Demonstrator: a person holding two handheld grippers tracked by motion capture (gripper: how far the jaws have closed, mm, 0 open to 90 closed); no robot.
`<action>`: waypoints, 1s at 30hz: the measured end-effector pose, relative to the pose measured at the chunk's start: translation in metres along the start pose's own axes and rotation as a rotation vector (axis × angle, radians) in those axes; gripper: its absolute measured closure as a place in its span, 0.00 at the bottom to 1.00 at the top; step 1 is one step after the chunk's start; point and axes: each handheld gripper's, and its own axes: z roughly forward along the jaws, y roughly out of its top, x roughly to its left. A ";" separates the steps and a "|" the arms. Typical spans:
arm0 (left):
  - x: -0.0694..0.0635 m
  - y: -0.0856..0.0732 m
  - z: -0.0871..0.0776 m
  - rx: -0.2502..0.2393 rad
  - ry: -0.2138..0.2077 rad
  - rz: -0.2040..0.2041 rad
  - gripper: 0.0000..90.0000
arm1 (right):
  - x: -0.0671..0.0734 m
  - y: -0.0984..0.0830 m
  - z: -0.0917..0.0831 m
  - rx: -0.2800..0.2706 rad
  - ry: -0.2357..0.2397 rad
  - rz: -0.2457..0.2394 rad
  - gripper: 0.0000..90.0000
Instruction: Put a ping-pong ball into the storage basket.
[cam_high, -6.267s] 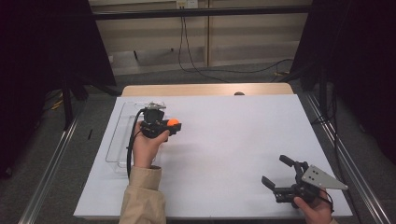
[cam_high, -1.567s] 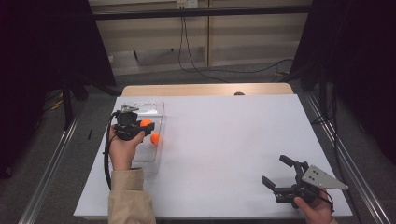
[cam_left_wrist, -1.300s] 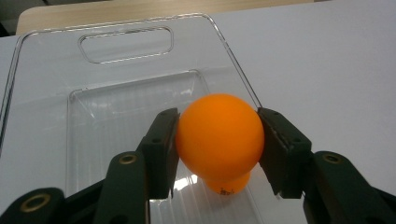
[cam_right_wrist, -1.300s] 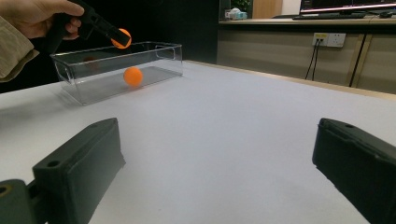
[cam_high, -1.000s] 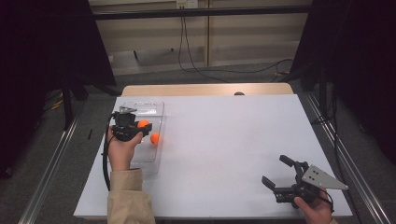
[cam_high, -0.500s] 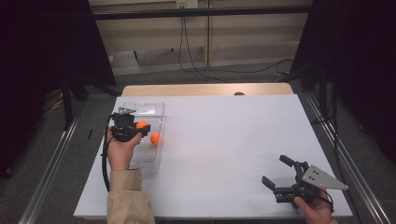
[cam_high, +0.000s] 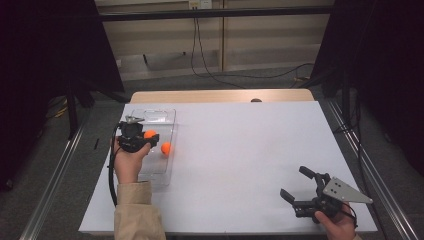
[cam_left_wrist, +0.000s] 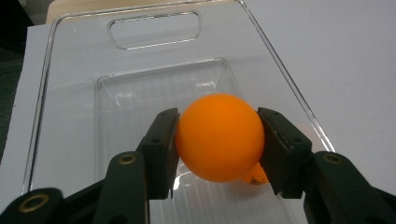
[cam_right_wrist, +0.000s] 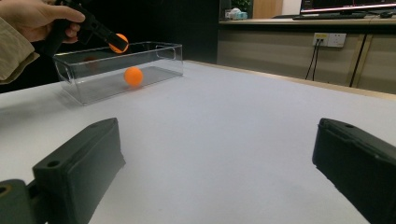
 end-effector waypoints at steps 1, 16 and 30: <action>0.000 0.000 0.000 0.001 0.004 -0.001 0.56 | 0.000 0.000 0.000 0.000 0.000 0.000 0.01; 0.002 -0.001 0.000 -0.007 0.019 0.001 0.52 | 0.000 0.000 0.000 -0.001 0.000 0.001 0.01; -0.002 -0.002 -0.003 -0.055 -0.040 -0.008 0.30 | 0.000 0.000 -0.001 -0.004 -0.005 0.002 0.01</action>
